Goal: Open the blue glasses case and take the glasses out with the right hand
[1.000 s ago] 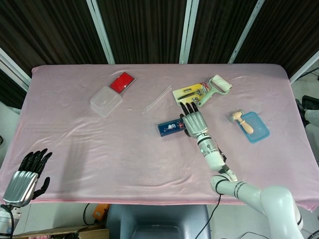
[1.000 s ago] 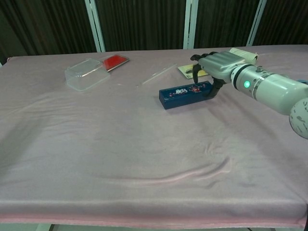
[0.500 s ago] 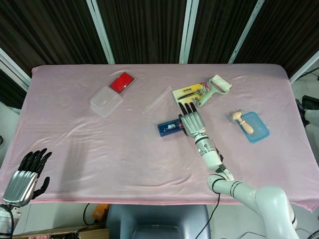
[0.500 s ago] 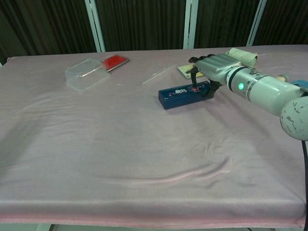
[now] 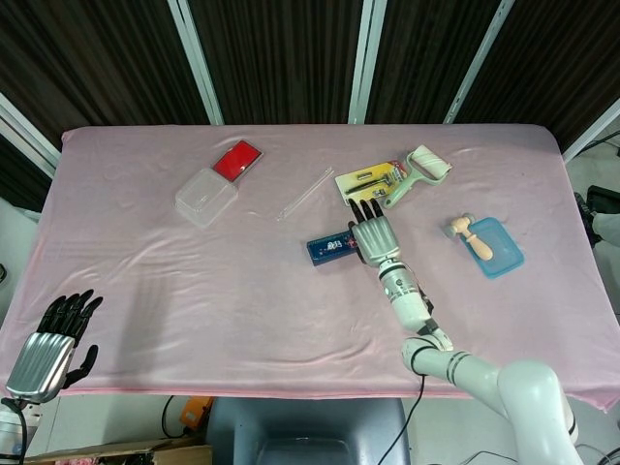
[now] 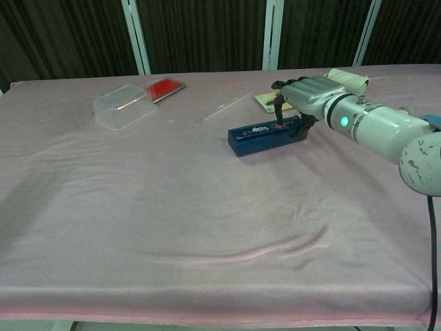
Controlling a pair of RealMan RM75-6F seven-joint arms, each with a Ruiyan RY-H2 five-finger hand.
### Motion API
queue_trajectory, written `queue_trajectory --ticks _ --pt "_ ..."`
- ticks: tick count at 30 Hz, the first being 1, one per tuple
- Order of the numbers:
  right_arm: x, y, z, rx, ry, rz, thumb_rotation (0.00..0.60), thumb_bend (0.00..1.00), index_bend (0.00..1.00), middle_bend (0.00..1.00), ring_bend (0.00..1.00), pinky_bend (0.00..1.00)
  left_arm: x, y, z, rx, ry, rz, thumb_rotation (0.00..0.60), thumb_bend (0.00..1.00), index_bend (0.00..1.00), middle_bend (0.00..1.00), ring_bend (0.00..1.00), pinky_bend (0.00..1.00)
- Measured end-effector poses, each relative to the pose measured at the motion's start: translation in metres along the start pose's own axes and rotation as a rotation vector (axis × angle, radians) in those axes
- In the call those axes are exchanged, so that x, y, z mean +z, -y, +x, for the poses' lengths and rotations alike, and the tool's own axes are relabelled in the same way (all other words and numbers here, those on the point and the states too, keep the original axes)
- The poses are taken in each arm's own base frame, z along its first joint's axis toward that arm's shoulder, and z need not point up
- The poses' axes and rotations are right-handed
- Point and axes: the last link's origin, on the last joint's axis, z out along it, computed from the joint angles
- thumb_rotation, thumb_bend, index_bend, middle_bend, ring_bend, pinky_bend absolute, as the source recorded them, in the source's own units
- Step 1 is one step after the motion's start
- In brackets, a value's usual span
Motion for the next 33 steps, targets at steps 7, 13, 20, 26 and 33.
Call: queue_trajectory --ticks 7,13,20,26,33 --pt "-0.001 -0.006 0.003 0.008 0.005 -0.011 0.600 0.61 0.65 0.04 0.00 0.00 0.000 0.000 0.000 0.000 0.002 -0.004 0.600 0.46 0.00 0.00 0.00 0.03" --pt "0.003 -0.003 0.007 0.013 -0.001 -0.015 0.600 0.61 0.64 0.04 0.00 0.00 0.000 -0.001 -0.002 0.005 0.009 -0.004 0.600 0.46 0.00 0.00 0.00 0.03" --pt "0.018 0.015 0.018 0.018 -0.016 -0.028 0.600 0.61 0.63 0.04 0.00 0.00 0.003 0.001 -0.003 0.002 0.023 0.009 0.600 0.46 0.00 0.00 0.00 0.03" --pt "0.032 0.032 0.022 -0.020 -0.006 -0.036 0.600 0.61 0.60 0.04 0.00 0.00 0.006 0.003 -0.003 -0.004 0.032 0.020 0.600 0.46 0.00 0.00 0.00 0.03" --pt "0.048 0.042 0.024 -0.042 0.019 -0.087 0.600 0.61 0.32 0.04 0.00 0.00 0.009 0.005 -0.005 -0.006 0.051 0.029 0.600 0.46 0.00 0.00 0.00 0.03"
